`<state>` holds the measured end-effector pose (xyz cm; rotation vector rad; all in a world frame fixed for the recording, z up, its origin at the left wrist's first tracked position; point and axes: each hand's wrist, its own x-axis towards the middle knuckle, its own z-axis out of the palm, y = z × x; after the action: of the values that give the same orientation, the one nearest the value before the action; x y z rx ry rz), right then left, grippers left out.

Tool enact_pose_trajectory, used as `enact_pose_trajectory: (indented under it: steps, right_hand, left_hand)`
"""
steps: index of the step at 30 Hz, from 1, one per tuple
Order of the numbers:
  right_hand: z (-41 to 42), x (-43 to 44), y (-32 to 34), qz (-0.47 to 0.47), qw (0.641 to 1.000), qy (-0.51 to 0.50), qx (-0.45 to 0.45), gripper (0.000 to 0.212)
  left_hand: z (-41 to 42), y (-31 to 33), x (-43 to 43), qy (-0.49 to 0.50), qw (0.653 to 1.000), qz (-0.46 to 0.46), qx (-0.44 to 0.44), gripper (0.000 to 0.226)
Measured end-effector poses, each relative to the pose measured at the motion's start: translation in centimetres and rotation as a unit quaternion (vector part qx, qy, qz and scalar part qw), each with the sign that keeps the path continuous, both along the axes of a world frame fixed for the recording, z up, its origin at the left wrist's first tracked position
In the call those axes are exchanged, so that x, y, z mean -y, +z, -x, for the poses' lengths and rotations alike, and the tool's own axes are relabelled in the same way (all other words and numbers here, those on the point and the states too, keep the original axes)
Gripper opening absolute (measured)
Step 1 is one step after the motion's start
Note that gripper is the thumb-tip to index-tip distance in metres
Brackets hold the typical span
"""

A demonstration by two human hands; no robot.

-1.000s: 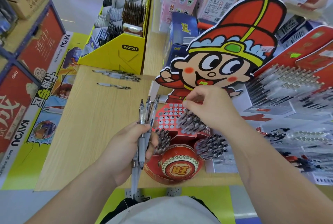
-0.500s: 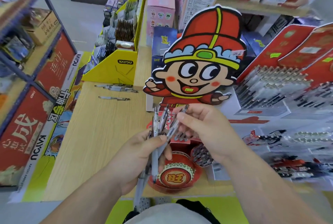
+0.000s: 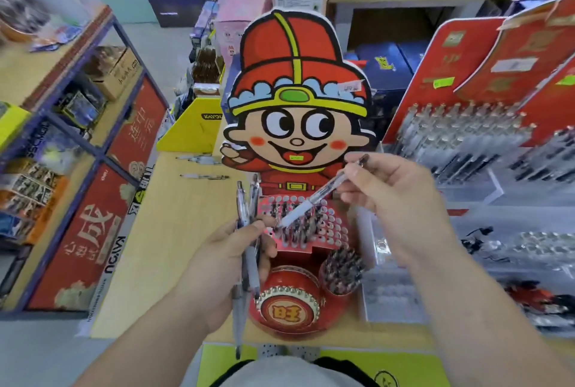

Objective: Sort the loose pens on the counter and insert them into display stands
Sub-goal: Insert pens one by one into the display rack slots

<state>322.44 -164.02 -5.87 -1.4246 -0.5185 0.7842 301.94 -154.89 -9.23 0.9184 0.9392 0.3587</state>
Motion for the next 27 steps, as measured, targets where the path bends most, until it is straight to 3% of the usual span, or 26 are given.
enact_pose_trajectory:
  steps: [4,7,10,14,27]
  right_hand:
    - [-2.7,1.0,0.1,-0.006,0.989,-0.051,0.142,0.021]
    - [-2.6,1.5,-0.6,0.035,0.966,-0.026,0.254,0.023]
    - [-1.8,1.4,-2.1,0.056,0.949,0.003,0.312,0.024]
    - [-1.8,1.3,-4.2,0.092,0.938,0.021,0.334,0.025]
    - [-1.8,-0.1,-6.2,0.129,0.924,0.081,0.351,0.027]
  left_hand:
    - [-0.1,-0.3,0.2,0.043,0.999,-0.005,-0.004,0.029]
    - [0.2,-0.4,0.3,0.050,0.999,-0.002,-0.009,0.031]
    - [0.0,-0.4,0.1,0.053,0.998,0.016,0.002,0.034]
    - [-0.5,-0.5,-0.2,0.054,0.997,0.036,0.034,0.035]
    - [-0.6,-2.5,-2.2,0.054,0.997,0.054,0.015,0.039]
